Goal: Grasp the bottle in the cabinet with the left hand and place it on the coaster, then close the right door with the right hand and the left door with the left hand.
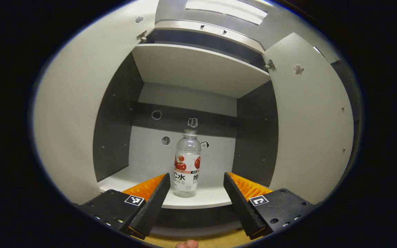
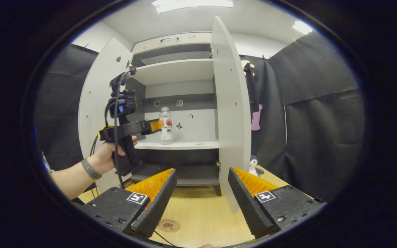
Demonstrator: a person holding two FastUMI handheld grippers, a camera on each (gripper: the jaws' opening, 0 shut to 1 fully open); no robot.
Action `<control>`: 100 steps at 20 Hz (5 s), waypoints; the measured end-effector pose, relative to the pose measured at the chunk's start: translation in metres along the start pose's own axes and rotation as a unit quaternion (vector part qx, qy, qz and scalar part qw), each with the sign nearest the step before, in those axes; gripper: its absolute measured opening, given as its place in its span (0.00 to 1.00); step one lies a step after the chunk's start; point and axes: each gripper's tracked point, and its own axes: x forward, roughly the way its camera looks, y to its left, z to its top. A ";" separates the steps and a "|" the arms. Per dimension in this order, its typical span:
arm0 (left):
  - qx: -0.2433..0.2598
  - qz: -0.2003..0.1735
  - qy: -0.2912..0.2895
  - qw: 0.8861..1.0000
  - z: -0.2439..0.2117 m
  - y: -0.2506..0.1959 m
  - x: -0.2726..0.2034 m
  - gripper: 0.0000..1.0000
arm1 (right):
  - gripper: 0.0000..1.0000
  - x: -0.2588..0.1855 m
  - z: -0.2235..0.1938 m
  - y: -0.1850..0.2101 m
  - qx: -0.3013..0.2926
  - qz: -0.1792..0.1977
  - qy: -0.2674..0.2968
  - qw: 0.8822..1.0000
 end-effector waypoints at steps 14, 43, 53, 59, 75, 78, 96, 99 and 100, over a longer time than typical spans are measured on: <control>0.054 0.038 0.014 0.998 -0.012 0.025 0.112 0.95 | 0.98 0.018 0.007 -0.023 0.006 -0.033 0.004 0.999; 0.024 -0.056 0.077 0.995 -0.234 -0.078 -0.200 0.78 | 0.99 -0.012 0.019 -0.034 -0.024 -0.005 0.013 1.000; 0.033 -0.023 0.083 0.996 -0.253 -0.070 -0.197 0.78 | 0.94 -0.017 0.011 -0.024 -0.026 0.010 0.030 0.999; 0.024 -0.031 0.097 0.995 -0.260 -0.072 -0.209 0.78 | 0.94 -0.015 0.007 -0.020 -0.020 0.018 0.035 0.999; 0.013 -0.048 0.018 0.999 -0.145 -0.071 -0.223 0.96 | 0.99 -0.015 0.027 -0.013 -0.003 0.030 0.005 1.000; -0.001 -0.041 0.010 0.999 -0.098 -0.066 -0.226 0.95 | 0.94 -0.019 0.073 -0.032 0.007 0.023 -0.046 0.999; -0.007 0.017 0.007 1.000 -0.034 -0.015 -0.230 0.99 | 0.98 0.081 0.203 -0.177 -0.049 -0.107 -0.103 0.988; 0.009 0.038 0.005 0.999 -0.032 -0.002 -0.232 0.95 | 0.96 0.082 0.203 -0.167 -0.054 -0.108 -0.112 0.986; 0.010 0.040 0.004 0.999 -0.031 -0.001 -0.233 0.95 | 0.99 0.081 0.198 -0.163 -0.064 -0.105 -0.106 0.987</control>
